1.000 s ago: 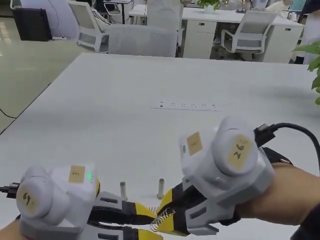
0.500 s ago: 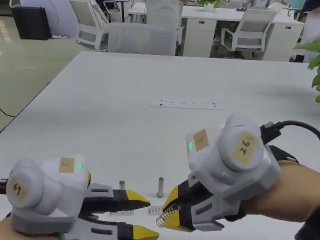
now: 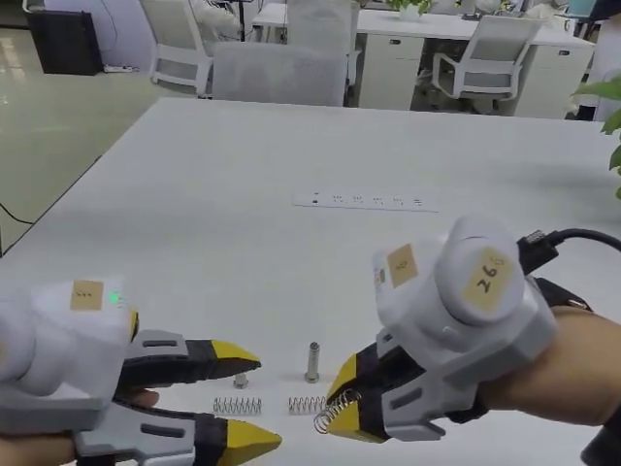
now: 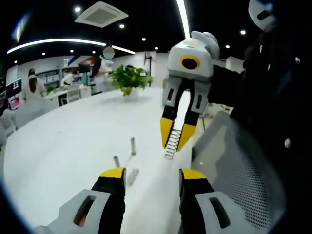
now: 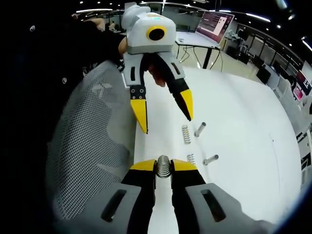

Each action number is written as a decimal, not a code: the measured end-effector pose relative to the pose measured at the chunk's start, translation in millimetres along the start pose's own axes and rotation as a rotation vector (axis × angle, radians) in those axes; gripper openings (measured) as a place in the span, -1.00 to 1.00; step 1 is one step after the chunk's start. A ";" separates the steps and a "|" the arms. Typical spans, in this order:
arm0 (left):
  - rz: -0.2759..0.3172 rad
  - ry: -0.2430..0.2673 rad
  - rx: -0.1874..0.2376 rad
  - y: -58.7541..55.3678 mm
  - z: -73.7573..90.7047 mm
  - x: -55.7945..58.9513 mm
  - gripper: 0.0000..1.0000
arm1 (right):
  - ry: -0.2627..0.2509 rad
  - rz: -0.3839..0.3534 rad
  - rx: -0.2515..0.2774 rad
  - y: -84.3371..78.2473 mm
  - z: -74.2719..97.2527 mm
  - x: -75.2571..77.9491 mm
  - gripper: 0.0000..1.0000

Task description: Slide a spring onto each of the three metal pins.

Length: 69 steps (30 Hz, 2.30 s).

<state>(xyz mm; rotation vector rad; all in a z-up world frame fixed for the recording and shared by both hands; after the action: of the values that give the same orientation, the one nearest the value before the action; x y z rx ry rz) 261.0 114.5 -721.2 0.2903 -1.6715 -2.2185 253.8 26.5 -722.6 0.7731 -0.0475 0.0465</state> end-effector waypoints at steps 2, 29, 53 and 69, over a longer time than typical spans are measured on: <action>0.000 0.017 -0.004 -1.7 6.4 -2.6 -0.24 | 0.000 -0.002 0.000 -0.3 0.3 0.3 -0.84; 0.103 0.191 0.049 -20.0 27.5 -9.5 0.04 | -0.079 -0.040 -0.043 -25.0 35.3 28.3 -0.84; 0.093 0.212 0.031 -27.3 24.8 -10.5 0.17 | -0.129 -0.050 -0.155 -47.8 55.1 66.1 -0.84; 0.084 0.202 0.016 -30.4 23.1 -8.2 0.19 | -0.134 -0.048 -0.243 -60.3 36.9 99.2 -0.83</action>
<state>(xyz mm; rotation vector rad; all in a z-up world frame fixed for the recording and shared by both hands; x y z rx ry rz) 255.5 145.6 -744.1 0.4251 -1.5647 -2.0415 355.4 -40.0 -732.4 0.5334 -0.1595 -0.0558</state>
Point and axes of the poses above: the centre of the closed fingertips' face, and the gripper's own axes: z roughly backward along the fingers, x roughly to its right, y roughly out of its top, the point moved 3 cm from there along z, roughly backward along the fingers, and after that the axes turned 7 degrees about x, right-handed, at the moved point
